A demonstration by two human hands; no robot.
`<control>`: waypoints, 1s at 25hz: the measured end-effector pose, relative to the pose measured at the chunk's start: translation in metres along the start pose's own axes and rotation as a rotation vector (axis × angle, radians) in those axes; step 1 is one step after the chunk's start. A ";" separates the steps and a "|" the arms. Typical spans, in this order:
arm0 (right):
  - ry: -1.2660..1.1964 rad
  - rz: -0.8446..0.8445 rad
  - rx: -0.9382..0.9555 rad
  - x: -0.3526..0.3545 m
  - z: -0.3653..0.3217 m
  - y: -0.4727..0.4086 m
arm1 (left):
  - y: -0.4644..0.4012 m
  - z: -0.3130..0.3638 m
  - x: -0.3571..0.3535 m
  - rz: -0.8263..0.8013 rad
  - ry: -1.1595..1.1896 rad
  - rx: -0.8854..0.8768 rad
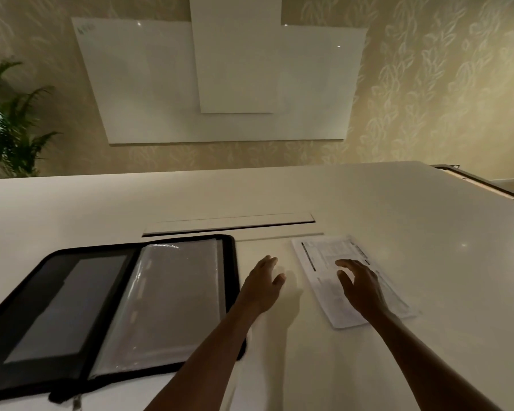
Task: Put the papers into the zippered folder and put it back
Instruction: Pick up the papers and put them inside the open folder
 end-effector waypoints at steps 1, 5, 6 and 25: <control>0.009 0.007 -0.010 0.003 0.010 -0.006 | -0.003 0.006 -0.009 0.000 0.007 0.014; 0.078 0.004 -0.134 0.014 0.056 -0.034 | -0.013 0.029 -0.039 -0.013 -0.009 0.044; 0.096 -0.001 -0.165 0.015 0.065 -0.039 | -0.015 0.034 -0.046 -0.024 -0.016 0.043; 0.299 -0.063 -0.147 0.003 0.099 -0.033 | -0.050 0.067 -0.084 0.053 0.364 0.633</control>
Point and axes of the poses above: each hand's wrist, its own y-axis away from the middle knuckle, its own x-axis out of the back of the hand, z = x × y, the point moved 6 cm from there along -y, towards the middle knuckle, and after that the axes turned 11 degrees about z, right-handed, at the moved point
